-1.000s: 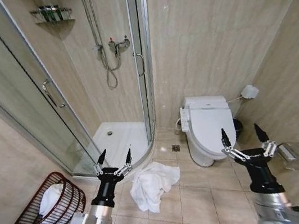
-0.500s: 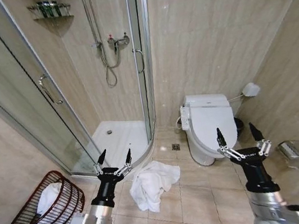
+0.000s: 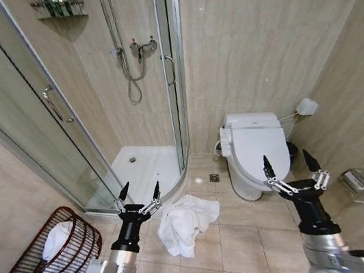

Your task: Discard the used towel into the hamper.

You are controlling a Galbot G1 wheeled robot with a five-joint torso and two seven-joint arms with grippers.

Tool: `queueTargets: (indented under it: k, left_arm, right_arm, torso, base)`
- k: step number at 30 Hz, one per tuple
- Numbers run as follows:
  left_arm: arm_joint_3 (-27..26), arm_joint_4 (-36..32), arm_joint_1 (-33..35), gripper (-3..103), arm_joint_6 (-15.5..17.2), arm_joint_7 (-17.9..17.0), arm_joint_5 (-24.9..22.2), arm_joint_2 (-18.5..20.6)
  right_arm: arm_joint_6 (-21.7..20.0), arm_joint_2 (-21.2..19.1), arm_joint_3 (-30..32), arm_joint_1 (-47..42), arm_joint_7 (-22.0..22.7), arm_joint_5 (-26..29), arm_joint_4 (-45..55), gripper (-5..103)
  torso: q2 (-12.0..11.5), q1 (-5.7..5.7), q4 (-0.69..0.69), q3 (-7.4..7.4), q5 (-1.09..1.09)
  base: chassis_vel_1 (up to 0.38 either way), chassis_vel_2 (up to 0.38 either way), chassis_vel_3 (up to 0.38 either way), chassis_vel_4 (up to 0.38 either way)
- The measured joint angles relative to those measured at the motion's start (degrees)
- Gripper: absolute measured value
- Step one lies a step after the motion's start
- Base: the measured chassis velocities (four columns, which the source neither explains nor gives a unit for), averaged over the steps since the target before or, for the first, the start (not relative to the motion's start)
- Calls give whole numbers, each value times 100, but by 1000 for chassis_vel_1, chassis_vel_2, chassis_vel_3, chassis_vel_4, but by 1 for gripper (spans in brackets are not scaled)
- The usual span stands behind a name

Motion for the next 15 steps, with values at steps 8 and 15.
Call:
queueTargets:
  k: [8, 15]
  left_arm:
    - [0, 0, 0, 100, 0, 0, 0, 0]
    - [0, 0, 0, 100, 0, 0, 0, 0]
  right_arm:
    - [-238, -185, 20, 56, 8, 183, 21, 100]
    - [-618, -295, -89, 199, -33, 211, -3, 100]
  torso:
    - [-201, -86, -1, -115, 0]
    - [-456, -199, 0, -256, 0]
  base:
    - [0, 0, 0, 0]
    - [0, 0, 0, 0]
